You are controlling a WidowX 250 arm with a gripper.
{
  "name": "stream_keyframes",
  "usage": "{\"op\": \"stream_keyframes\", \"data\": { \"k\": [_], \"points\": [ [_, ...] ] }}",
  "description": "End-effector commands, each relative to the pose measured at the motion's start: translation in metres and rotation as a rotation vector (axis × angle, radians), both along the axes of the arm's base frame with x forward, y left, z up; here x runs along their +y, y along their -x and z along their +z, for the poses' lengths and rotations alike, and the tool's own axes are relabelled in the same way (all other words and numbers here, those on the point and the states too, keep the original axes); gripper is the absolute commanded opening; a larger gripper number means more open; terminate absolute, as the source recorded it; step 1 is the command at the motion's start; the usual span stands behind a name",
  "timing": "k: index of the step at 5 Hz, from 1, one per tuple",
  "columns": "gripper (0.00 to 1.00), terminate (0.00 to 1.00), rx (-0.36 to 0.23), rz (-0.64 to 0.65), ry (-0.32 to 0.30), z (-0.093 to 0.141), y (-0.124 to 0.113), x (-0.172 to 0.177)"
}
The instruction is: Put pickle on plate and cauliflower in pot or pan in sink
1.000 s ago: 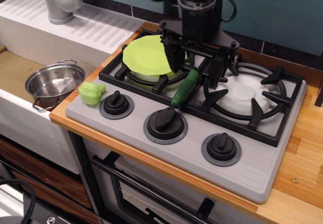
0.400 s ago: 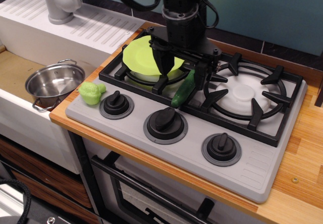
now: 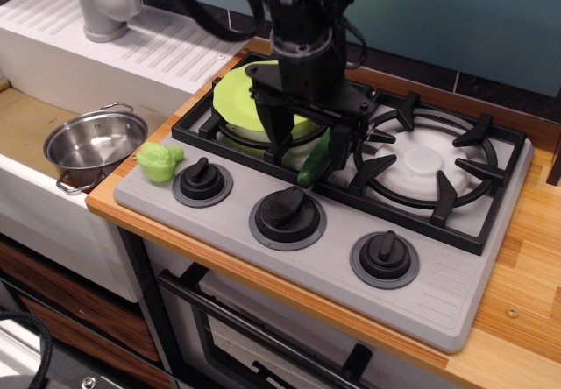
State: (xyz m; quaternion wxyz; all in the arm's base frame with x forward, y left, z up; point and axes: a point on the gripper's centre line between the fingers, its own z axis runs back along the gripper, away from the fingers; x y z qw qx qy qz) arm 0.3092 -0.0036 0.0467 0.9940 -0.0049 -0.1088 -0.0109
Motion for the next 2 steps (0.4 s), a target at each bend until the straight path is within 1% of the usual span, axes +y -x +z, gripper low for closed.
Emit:
{"op": "stream_keyframes", "data": {
  "k": [1, 2],
  "points": [
    [1.00, 0.00, -0.053, 0.018, 0.002, -0.0027, -0.0004, -0.0104],
    [0.00, 0.00, -0.041, 0.031, -0.028, -0.0058, -0.0003, -0.0151]
  ]
}}
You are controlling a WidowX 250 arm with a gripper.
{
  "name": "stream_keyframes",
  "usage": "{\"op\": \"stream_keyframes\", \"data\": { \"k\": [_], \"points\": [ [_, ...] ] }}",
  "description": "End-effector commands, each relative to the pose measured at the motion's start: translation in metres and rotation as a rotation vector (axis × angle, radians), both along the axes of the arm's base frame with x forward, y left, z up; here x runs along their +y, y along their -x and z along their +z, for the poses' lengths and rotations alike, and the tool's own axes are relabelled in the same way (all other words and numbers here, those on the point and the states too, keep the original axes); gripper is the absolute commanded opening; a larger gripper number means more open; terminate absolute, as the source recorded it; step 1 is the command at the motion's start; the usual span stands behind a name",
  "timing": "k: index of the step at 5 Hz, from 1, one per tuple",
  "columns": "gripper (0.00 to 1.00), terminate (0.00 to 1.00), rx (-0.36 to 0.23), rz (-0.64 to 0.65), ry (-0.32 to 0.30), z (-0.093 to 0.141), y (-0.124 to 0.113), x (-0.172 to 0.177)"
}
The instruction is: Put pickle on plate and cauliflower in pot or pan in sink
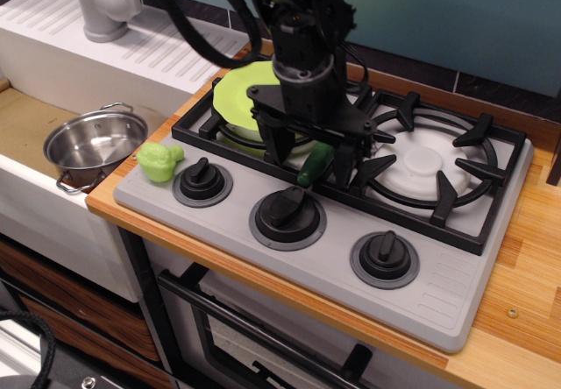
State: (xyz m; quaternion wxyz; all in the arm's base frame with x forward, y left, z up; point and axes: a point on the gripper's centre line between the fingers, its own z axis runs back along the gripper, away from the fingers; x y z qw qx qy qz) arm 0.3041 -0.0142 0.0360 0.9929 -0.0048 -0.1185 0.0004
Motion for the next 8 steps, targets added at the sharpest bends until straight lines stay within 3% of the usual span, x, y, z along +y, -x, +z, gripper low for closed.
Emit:
{"op": "stream_keyframes", "data": {
  "k": [1, 3, 6, 8],
  "points": [
    [0.00, 0.00, -0.022, 0.011, -0.027, 0.007, -0.007, -0.006],
    [0.00, 0.00, -0.005, 0.016, -0.036, 0.019, -0.005, -0.008],
    [0.00, 0.00, 0.078, -0.011, -0.063, 0.072, 0.003, 0.001],
    [0.00, 0.00, 0.044, -0.116, -0.061, 0.069, -0.032, 0.041]
  ]
}}
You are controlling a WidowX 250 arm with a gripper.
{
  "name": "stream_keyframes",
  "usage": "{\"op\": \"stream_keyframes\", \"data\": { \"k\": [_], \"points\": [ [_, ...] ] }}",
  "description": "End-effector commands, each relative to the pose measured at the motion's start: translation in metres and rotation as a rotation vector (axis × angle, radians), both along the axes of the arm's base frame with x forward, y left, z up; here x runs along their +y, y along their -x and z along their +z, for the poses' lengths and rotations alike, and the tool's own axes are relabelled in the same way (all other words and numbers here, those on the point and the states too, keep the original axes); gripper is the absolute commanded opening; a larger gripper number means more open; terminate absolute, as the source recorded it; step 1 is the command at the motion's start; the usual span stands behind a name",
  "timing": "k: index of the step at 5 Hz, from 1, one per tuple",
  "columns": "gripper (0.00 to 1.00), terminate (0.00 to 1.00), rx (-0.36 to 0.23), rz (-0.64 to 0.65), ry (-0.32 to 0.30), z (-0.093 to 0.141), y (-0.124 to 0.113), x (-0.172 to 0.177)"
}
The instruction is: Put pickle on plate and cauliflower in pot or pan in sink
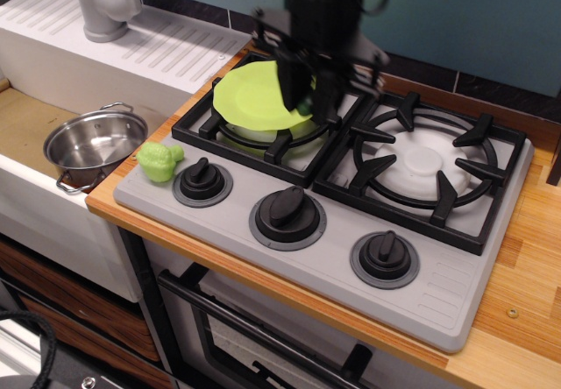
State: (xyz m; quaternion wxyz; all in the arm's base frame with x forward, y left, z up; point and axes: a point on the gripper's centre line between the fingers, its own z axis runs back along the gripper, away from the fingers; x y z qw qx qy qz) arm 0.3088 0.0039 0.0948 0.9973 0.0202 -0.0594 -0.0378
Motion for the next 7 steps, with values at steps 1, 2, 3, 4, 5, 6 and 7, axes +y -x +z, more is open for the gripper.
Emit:
{"op": "stream_keyframes", "data": {
  "k": [1, 2, 3, 4, 5, 6, 7],
  "points": [
    [0.00, 0.00, -0.088, -0.084, 0.017, 0.001, -0.041, 0.040],
    [0.00, 0.00, -0.092, -0.097, 0.029, -0.007, -0.048, 0.050],
    [0.00, 0.00, -0.094, -0.095, 0.034, -0.013, -0.049, 0.056],
    [0.00, 0.00, -0.099, -0.079, 0.034, -0.018, -0.045, 0.055],
    [1.00, 0.00, -0.088, -0.069, 0.024, -0.017, -0.037, 0.047],
    [1.00, 0.00, -0.071, -0.049, 0.030, -0.013, -0.030, 0.037],
    [1.00, 0.00, -0.058, -0.035, 0.037, -0.007, -0.022, 0.029]
  ]
}}
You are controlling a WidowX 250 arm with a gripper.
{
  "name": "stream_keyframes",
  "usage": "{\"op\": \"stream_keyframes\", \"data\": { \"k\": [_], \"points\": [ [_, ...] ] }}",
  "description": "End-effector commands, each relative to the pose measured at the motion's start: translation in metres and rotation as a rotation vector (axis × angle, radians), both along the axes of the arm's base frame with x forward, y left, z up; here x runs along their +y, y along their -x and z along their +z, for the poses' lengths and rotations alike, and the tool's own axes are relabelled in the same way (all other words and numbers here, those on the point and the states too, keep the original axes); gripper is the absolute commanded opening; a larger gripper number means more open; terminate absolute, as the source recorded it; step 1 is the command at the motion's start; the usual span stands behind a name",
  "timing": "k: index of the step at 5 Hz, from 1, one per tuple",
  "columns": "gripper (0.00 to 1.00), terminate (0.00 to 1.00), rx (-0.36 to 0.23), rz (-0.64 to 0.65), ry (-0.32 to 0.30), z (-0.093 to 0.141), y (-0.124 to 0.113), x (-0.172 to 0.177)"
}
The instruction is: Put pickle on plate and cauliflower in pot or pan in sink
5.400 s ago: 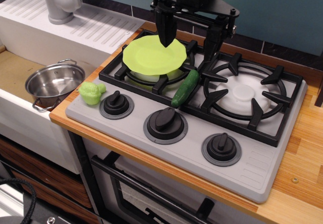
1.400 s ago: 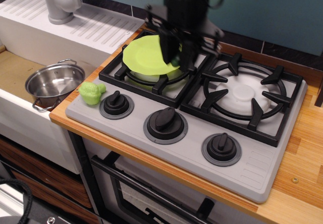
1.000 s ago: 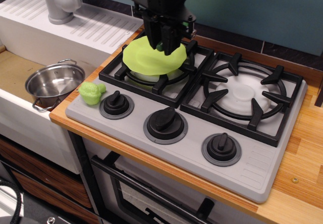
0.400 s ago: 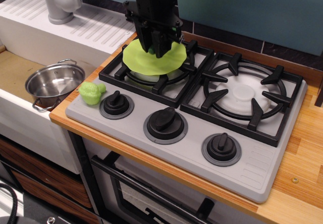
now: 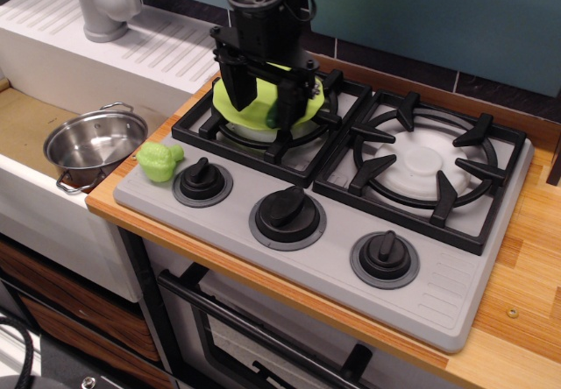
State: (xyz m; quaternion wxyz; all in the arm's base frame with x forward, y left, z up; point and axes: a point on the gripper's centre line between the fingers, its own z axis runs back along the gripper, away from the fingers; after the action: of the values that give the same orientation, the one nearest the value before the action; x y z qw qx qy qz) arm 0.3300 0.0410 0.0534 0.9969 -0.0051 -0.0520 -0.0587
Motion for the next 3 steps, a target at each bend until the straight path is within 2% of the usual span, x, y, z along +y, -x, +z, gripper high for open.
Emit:
{"op": "stream_keyframes", "data": {
  "k": [1, 3],
  "points": [
    [1.00, 0.00, -0.052, 0.019, -0.013, 0.046, 0.007, -0.013],
    [1.00, 0.00, -0.012, -0.003, -0.009, 0.065, 0.013, -0.008]
  ]
}}
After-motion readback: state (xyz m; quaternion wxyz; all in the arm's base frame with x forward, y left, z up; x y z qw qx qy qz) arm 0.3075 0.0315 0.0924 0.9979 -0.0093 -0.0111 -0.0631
